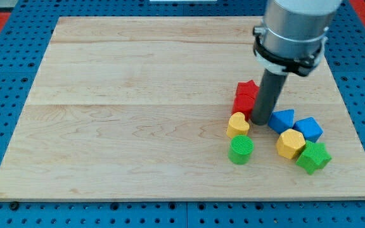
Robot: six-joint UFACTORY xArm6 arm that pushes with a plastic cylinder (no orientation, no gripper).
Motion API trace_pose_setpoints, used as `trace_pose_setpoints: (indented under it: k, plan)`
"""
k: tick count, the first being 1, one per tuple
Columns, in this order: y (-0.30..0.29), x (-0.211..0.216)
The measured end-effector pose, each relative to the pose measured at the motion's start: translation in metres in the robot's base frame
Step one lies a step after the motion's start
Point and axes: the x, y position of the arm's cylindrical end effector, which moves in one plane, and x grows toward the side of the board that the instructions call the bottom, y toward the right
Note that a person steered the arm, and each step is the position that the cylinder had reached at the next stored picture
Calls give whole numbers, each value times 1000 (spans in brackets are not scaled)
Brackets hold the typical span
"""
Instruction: Separate the red blocks away from the group of blocks
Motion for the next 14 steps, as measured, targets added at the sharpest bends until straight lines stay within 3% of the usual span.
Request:
trace_pose_setpoints:
  k: [2, 3, 5, 7, 8, 10, 11, 12, 13, 14]
  plan:
    - [7, -56]
    - [73, -53]
    - [166, 9]
    - [54, -22]
    - [38, -57]
    - [-104, -114]
    - [-106, -113]
    - [-48, -93]
    - [-10, -41]
    - [23, -25]
